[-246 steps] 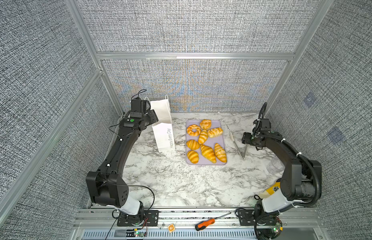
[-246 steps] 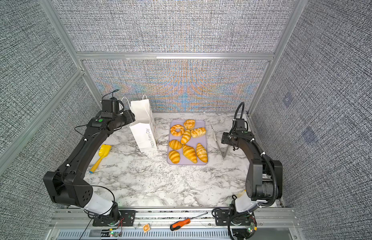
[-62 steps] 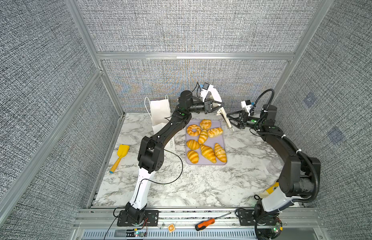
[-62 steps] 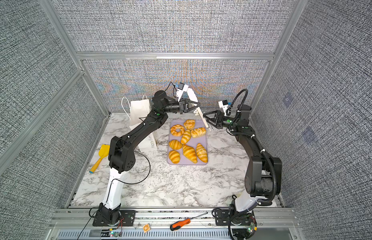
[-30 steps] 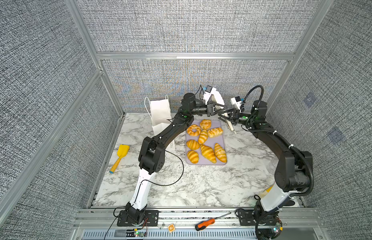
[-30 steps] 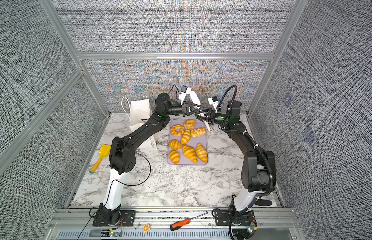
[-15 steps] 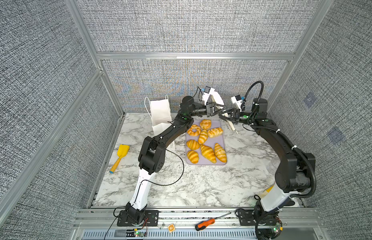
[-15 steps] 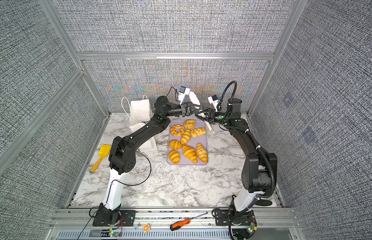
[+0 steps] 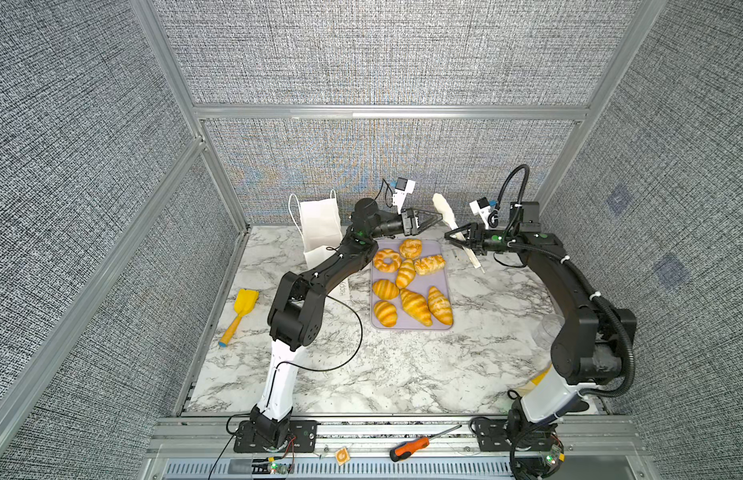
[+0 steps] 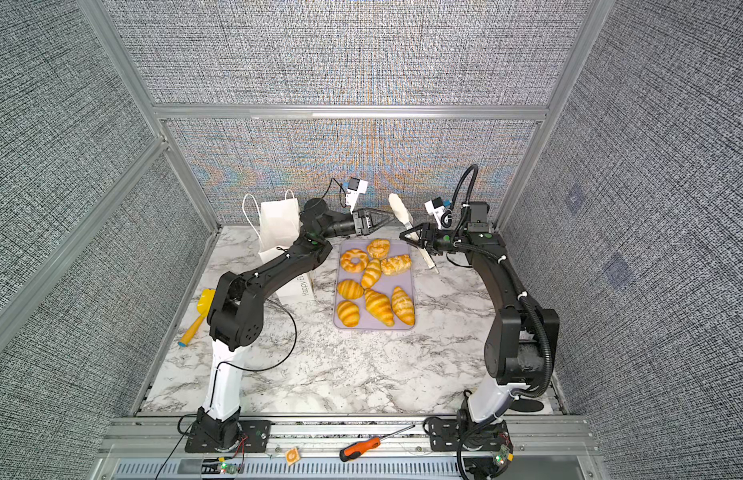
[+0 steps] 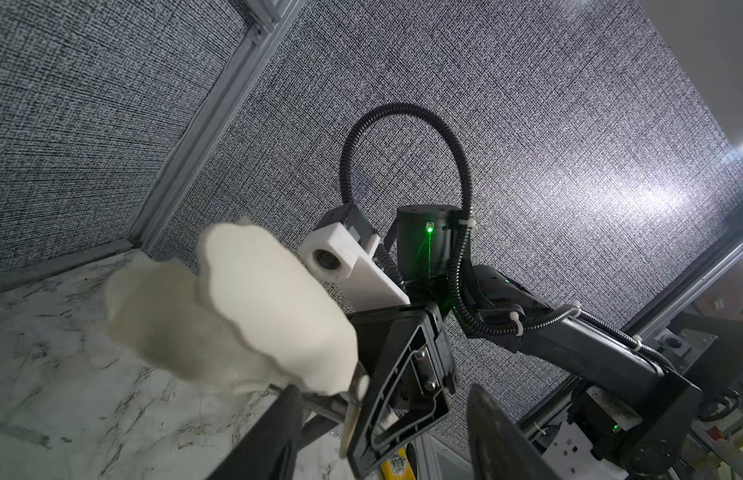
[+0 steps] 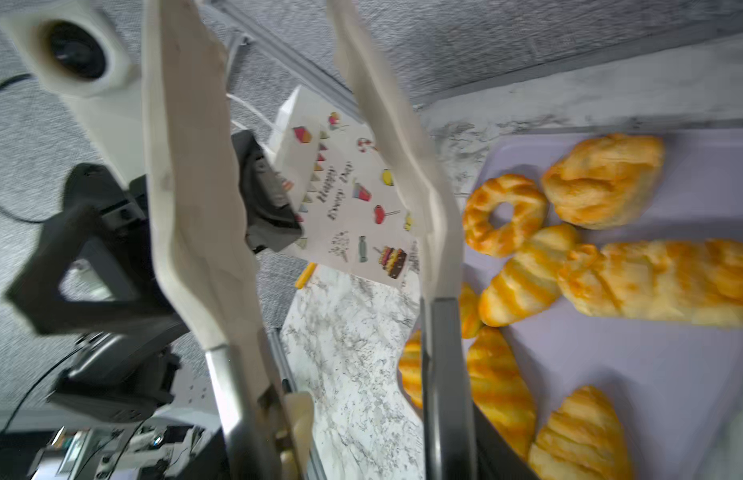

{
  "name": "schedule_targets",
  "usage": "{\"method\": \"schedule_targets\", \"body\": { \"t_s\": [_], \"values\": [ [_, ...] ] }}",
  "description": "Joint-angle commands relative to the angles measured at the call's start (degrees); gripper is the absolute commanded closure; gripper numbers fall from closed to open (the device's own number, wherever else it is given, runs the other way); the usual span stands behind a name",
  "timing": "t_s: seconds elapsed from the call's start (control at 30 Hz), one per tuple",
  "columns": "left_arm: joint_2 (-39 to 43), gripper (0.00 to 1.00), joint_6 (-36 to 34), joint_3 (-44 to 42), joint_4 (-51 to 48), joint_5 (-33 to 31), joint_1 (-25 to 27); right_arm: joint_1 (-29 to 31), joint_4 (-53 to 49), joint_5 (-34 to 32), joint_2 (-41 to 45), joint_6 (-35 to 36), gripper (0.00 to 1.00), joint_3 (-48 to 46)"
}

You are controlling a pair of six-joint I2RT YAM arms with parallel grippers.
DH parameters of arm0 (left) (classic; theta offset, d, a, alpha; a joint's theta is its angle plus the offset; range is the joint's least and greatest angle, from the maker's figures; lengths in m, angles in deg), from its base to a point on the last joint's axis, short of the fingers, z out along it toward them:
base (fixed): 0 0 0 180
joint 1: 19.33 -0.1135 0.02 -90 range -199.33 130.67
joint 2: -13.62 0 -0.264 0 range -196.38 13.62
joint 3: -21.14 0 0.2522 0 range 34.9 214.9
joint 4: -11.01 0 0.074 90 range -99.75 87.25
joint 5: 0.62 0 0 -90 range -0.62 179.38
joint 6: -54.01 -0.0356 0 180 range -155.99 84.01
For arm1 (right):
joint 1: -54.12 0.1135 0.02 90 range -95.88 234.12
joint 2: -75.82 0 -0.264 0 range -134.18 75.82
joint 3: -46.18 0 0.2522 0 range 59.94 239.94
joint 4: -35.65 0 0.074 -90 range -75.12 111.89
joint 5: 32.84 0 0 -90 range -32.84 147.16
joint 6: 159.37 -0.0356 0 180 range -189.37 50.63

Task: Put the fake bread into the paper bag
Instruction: 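Lower the open tongs over the breads with right gripper while left gripper draws back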

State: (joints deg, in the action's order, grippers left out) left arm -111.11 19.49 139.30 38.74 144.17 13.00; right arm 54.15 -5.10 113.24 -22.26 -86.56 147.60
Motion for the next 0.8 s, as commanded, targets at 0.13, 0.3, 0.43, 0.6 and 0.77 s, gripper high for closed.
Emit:
{"method": "schedule_targets", "body": {
  "t_s": [0.13, 0.3, 0.43, 0.6, 0.77],
  "values": [
    [3.00, 0.31, -11.86, -0.02, -16.39, -5.90, -0.61, -0.30, -18.52, -18.82, -1.22, 11.99, 0.42, 2.35],
    [3.94, 0.27, -17.47, 1.11, -26.21, -10.40, -0.78, -0.30, -22.48, -24.30, -0.81, 14.48, 0.42, 1.96],
    [4.57, 0.22, -22.37, 2.27, -35.12, -15.40, -0.86, 0.28, -25.02, -29.14, -0.18, 15.97, 0.42, 1.46],
    [5.78, 0.16, -27.47, 2.94, -42.33, -19.88, -0.81, 2.80, -29.43, -35.51, 0.58, 17.93, 0.42, 0.46],
    [7.08, 0.11, -32.05, 3.62, -48.91, -24.05, -0.84, 6.98, -32.83, -42.13, 2.31, 17.66, 0.42, -1.81]
  ]
}}
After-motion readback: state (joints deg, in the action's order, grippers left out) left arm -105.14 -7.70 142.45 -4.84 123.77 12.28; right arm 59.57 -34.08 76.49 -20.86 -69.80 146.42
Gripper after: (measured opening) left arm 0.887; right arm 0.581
